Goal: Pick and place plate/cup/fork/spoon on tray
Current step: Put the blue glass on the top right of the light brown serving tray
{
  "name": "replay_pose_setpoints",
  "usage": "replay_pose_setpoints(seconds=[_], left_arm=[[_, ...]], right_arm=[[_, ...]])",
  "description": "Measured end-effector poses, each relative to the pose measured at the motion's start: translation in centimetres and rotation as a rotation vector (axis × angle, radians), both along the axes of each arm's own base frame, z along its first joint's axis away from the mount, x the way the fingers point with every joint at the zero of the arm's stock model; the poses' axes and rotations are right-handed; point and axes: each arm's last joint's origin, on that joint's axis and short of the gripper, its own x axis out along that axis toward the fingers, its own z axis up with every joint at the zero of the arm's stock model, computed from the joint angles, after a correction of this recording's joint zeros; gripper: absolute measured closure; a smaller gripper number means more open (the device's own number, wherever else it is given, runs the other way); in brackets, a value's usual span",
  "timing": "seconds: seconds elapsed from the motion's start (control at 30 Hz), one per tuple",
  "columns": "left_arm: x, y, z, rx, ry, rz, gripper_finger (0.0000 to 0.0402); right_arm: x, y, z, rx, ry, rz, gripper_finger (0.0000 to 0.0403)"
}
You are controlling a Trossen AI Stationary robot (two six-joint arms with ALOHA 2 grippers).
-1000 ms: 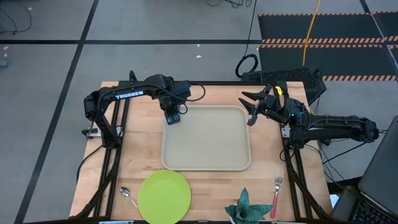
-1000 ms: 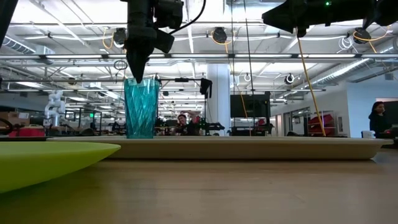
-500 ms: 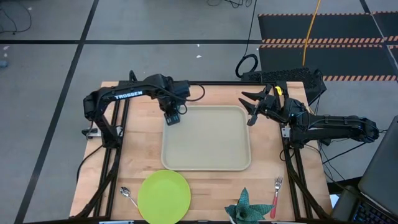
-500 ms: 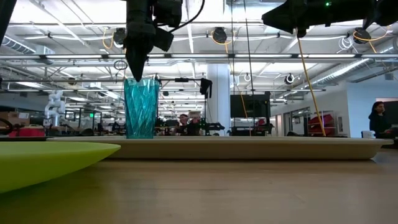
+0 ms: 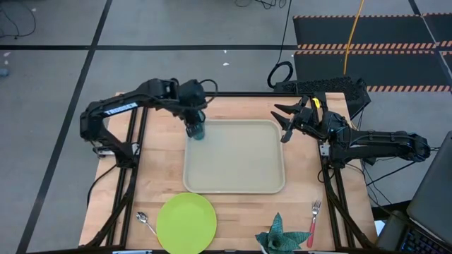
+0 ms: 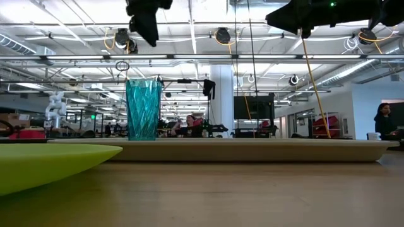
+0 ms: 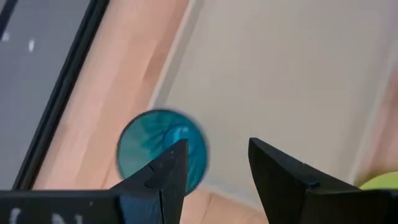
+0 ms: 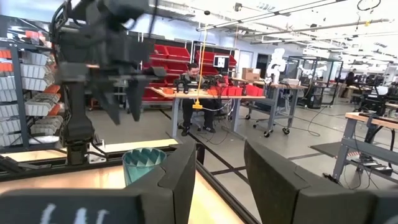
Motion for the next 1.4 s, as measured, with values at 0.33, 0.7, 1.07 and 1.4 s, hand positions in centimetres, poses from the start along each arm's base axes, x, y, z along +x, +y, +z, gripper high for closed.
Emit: replay_pose_setpoints(seconds=[0.33, 0.7, 1.07, 1.4], left_arm=[[-0.9, -6.3, 3.5, 0.102, -0.251, -0.260, 0.0231], [-2.0, -8.4, 4.1, 0.201, -0.248, -0.262, 0.0231], [-4.1, -8.3, 6.4, 0.314, -0.383, -0.239, 0.0231], [-8.2, -8.1, 4.2, 0.384, -0.771, -0.208, 0.0231]], right_arm=[[0.1, 0.3, 0.3, 0.035, -0.053, 0.119, 0.0273], [0.1, 0.5, 0.7, 0.078, -0.110, 0.203, 0.0273], [4.9, 0.5, 7.3, 0.040, 0.326, 0.156, 0.0273], [14.0, -0.4, 11.5, -0.013, 0.614, 0.268, 0.0273]])
